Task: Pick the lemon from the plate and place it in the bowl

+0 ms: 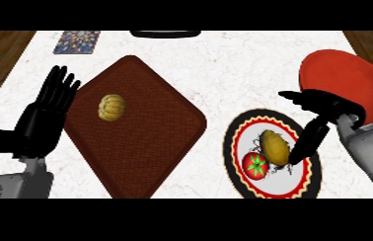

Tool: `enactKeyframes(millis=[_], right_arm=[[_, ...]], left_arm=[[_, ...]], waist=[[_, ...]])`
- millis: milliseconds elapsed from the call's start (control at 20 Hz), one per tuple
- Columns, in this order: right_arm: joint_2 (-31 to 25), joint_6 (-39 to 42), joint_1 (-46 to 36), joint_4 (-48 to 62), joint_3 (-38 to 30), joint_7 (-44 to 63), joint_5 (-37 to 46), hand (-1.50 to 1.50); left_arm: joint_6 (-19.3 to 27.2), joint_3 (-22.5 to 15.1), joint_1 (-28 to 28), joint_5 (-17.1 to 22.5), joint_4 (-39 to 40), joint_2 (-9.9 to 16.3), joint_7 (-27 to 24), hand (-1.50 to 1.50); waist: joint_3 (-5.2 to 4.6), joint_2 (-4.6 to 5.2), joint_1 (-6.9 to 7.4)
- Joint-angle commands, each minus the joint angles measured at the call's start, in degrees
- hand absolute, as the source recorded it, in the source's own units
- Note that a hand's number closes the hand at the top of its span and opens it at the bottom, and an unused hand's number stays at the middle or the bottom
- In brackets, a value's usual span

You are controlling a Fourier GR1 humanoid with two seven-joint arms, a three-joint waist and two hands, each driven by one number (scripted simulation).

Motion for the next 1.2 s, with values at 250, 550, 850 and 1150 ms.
enactKeyframes(millis=[250,550,850,1150], right_arm=[[3.2,-2.7,8.5,-8.2,-0.3,0.2,12.8,-1.50],[8.8,-3.2,10.4,-3.0,-1.8,-7.6,22.1,-1.50],[12.2,2.9,3.9,5.7,-5.5,-7.4,23.2,-1.50],[14.0,5.4,6.9,6.1,-7.3,-10.3,27.0,-1.50]], left_arm=[[-2.2,1.3,0.9,-0.5,-0.1,-0.2,1.3,0.00],[-4.4,3.6,-0.6,-0.8,2.1,-0.9,-1.2,0.00],[-2.6,2.7,-0.5,-3.0,-0.9,-2.4,1.8,0.00],[-3.7,4.0,-1.4,-3.3,0.5,-3.3,1.3,0.00]], waist=[[0.03,0.06,0.13],[0.03,0.15,0.26],[0.04,0.17,0.47],[0.04,0.15,0.27]])
